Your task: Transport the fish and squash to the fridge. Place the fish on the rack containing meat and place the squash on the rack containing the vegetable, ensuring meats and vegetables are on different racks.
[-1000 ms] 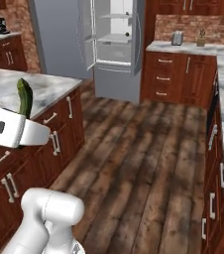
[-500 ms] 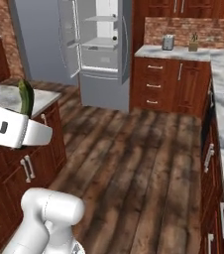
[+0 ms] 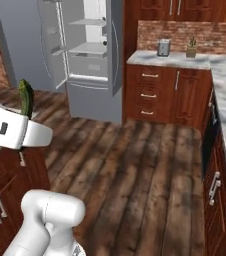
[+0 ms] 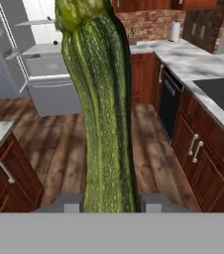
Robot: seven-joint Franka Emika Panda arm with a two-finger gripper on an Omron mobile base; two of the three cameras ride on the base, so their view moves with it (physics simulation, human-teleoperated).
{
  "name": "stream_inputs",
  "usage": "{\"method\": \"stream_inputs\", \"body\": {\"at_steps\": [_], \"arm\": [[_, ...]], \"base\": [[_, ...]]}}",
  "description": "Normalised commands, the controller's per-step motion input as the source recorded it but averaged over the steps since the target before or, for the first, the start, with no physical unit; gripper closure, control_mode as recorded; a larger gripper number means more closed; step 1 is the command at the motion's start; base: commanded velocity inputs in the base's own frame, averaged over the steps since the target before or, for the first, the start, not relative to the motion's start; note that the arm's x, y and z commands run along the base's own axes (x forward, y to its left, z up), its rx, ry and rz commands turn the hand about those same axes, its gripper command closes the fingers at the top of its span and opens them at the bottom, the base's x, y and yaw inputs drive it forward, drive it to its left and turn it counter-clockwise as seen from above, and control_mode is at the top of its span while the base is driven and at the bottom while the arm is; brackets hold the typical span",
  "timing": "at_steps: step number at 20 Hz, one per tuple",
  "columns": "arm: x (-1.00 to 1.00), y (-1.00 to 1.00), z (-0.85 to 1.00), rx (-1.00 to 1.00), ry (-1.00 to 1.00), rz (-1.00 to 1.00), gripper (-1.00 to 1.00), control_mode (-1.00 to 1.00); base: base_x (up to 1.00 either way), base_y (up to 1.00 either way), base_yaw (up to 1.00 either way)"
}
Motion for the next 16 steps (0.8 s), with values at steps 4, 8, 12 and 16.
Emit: {"method": "stream_inputs", "body": {"at_steps": [4, 8, 12, 16], "arm": [[0.0, 0.0, 0.0, 0.0, 0.0, 0.0, 1.0, 1.0], [0.0, 0.0, 0.0, 0.0, 0.0, 0.0, 1.0, 1.0], [0.0, 0.0, 0.0, 0.0, 0.0, 0.0, 1.0, 1.0], [0.0, 0.0, 0.0, 0.0, 0.0, 0.0, 1.0, 1.0]], "base": [[1.0, 0.48, -0.12], [1.0, 0.2, -0.08], [1.0, 0.23, -0.06], [1.0, 0.09, -0.03]]}}
